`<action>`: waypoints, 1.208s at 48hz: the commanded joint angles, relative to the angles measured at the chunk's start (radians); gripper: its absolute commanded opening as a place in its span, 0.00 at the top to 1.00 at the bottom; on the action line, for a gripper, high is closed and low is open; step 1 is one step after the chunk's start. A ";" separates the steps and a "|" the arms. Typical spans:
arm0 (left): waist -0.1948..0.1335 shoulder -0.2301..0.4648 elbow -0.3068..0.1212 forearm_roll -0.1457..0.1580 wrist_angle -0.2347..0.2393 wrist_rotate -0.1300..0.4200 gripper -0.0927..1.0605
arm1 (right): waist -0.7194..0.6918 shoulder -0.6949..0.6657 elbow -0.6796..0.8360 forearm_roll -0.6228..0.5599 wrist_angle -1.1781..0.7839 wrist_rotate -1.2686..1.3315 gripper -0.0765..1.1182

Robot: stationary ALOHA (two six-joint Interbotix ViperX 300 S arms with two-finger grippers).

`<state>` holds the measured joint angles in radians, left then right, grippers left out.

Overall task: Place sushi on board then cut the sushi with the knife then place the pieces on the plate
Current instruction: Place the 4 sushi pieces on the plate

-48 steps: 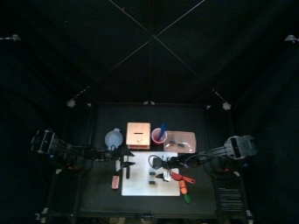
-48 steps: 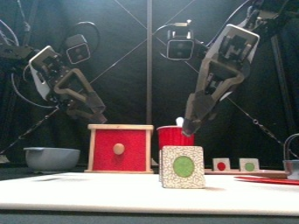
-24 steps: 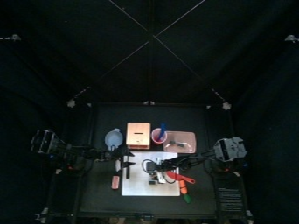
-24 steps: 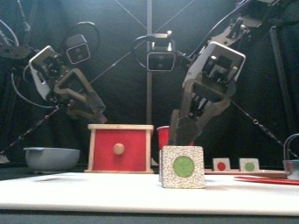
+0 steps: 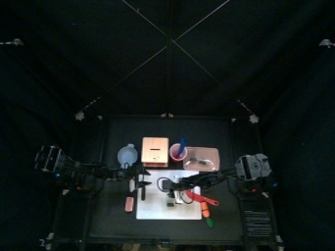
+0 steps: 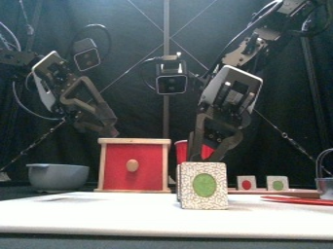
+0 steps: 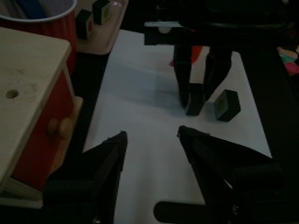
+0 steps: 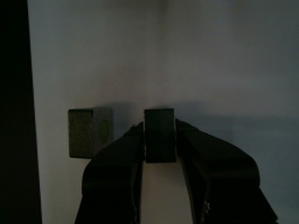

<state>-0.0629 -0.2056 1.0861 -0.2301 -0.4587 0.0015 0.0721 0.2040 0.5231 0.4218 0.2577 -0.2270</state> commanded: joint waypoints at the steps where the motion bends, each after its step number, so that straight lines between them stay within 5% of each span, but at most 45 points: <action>1: -0.003 -0.005 -0.009 0.000 -0.006 0.000 0.17 | -0.037 -0.097 0.006 0.002 0.025 0.002 0.46; 30: -0.003 -0.003 -0.011 0.000 -0.005 -0.002 0.17 | -0.419 -0.595 0.410 0.011 0.107 0.003 0.46; 58: 0.003 -0.002 -0.017 0.000 -0.005 -0.003 0.17 | -0.741 -0.819 0.646 -0.075 0.153 0.003 0.46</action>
<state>-0.0629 -0.2040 1.0861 -0.2301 -0.4602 0.0000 -0.6443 -0.6044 1.1674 0.3513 0.4096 -0.2209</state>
